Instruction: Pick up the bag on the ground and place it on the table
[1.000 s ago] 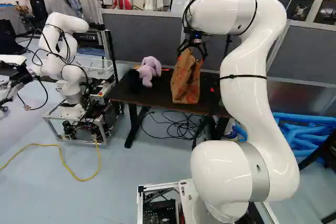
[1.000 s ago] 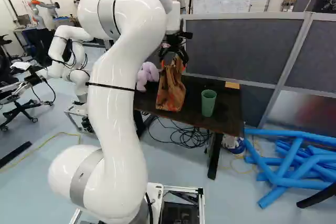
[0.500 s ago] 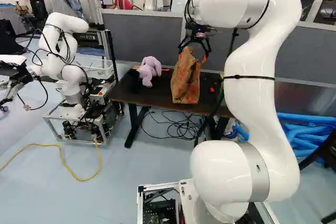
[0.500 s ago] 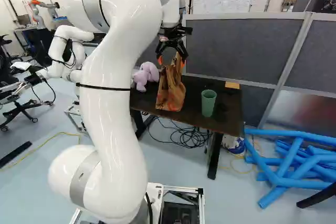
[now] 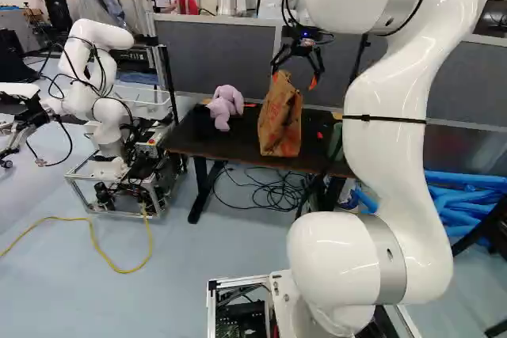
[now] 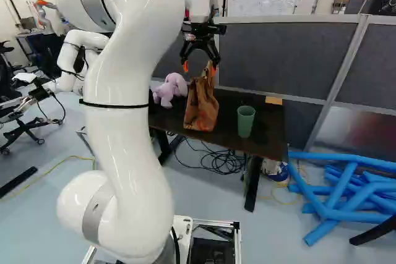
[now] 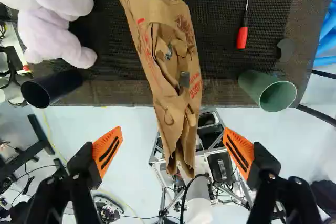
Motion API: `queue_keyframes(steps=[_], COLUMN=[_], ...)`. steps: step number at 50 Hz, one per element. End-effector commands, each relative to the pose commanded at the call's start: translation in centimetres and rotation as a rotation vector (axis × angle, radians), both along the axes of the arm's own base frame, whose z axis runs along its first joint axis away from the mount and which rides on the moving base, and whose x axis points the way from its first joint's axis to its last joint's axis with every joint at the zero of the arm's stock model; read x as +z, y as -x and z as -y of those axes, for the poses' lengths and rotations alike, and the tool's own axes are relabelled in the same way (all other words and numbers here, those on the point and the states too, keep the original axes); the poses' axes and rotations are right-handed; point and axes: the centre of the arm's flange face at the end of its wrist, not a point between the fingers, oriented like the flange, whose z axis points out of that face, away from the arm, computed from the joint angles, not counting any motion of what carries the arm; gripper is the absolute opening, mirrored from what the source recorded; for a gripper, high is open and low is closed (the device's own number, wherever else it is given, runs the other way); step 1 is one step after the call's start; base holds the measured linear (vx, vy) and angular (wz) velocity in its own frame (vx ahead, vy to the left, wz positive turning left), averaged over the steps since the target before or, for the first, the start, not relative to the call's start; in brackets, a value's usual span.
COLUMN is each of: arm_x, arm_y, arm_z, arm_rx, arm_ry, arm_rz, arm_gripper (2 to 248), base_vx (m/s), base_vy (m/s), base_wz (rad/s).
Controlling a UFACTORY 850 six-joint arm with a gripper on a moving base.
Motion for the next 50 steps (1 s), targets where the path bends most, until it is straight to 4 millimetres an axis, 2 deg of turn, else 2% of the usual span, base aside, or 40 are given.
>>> queue_keyframes(steps=[17,50], arm_x=[2.4,2.6], arm_y=[1.6,1.8], arm_z=[-0.2,-0.3], arm_rx=[0.003,0.003], arm_ry=[-0.003,-0.005], arm_rz=[-0.015,-0.023], arm_gripper=[247,247], base_vx=[0.0,0.0], base_vy=[0.0,0.0], base_wz=[0.0,0.0])
